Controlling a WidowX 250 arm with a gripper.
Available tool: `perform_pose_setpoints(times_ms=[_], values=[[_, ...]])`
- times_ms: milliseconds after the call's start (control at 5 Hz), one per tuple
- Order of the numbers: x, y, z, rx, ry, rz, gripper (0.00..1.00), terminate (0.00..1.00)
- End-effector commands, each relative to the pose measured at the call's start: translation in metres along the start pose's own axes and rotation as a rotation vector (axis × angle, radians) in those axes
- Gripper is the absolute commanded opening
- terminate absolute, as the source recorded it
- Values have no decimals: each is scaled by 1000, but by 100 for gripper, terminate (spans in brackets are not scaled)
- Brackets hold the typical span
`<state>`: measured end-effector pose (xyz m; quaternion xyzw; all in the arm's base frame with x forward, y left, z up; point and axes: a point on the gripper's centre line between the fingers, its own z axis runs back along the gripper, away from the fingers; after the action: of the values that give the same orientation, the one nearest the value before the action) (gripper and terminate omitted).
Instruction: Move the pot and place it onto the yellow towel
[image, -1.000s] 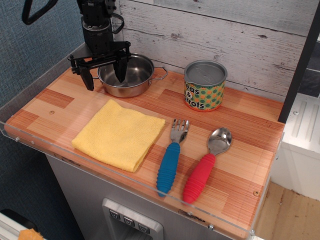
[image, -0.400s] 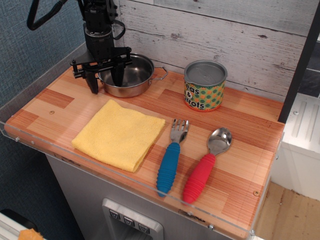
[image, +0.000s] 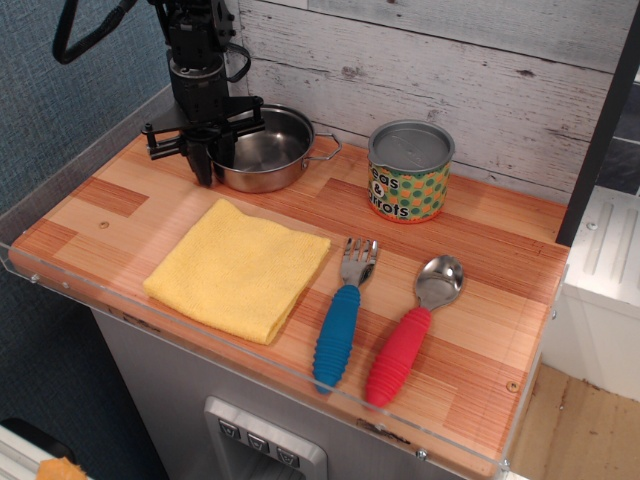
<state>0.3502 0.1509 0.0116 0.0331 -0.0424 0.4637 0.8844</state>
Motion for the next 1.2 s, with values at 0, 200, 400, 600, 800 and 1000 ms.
perform_pose_setpoints(times_ms=[0, 200, 400, 600, 800, 1000], values=[[5, 6, 34, -77, -75, 18, 0, 0], [5, 10, 41, -103, -93, 6, 0, 0], [4, 12, 46, -118, -114, -23, 0, 0], [2, 17, 56, -136, -141, -58, 0, 0], [-4, 22, 64, -143, -171, -83, 0, 0], [-17, 33, 69, -138, -166, -71, 0, 0]])
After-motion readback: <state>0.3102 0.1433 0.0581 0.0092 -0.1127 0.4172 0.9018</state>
